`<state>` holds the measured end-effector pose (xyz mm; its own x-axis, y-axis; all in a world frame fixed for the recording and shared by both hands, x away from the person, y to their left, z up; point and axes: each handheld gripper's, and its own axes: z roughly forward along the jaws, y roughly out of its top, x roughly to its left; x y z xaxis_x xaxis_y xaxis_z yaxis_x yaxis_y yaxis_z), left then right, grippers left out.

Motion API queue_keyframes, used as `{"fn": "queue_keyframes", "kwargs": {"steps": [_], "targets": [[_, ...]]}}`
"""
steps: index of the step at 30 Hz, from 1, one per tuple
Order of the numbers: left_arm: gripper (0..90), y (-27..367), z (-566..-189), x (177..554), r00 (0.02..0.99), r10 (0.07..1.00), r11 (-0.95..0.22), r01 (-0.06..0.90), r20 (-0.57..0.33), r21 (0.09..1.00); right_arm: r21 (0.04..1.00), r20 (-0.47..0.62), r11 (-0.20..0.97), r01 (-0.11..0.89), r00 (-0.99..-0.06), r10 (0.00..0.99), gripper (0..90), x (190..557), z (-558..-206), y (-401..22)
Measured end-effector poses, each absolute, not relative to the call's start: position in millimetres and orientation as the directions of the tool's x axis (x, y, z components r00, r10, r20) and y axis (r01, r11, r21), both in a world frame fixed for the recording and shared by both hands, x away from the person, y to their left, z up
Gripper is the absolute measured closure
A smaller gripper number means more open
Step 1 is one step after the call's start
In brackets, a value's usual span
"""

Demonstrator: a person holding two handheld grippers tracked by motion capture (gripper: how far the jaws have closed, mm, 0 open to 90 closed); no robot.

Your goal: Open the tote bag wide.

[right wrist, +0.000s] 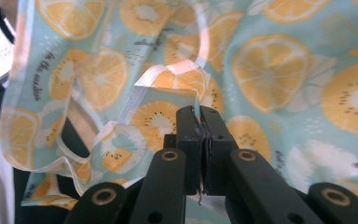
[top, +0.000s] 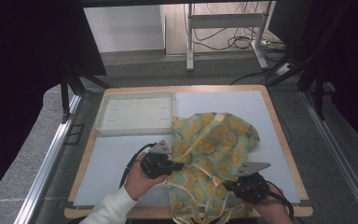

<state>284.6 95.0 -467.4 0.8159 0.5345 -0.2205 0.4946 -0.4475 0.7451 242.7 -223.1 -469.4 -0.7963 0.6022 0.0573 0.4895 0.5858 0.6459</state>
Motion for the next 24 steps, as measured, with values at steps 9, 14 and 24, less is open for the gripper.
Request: {"fn": "queue_keyframes", "kwargs": {"steps": [9,14,24], "targets": [[90.0,100,-460,284,0.817,0.535,-0.425,0.48,-0.214,0.767,0.657,0.05,0.565,0.499,-0.777,0.628,86.8,248,-463,-231],[90.0,101,-458,284,0.82,0.534,-0.423,0.472,-0.208,0.773,0.661,0.043,0.558,0.502,-0.767,0.64,87.0,250,-460,-233],[90.0,108,-450,285,0.814,0.542,-0.394,0.465,-0.209,0.793,0.698,0.014,0.529,0.482,-0.748,0.664,87.1,255,-445,-239]]}}
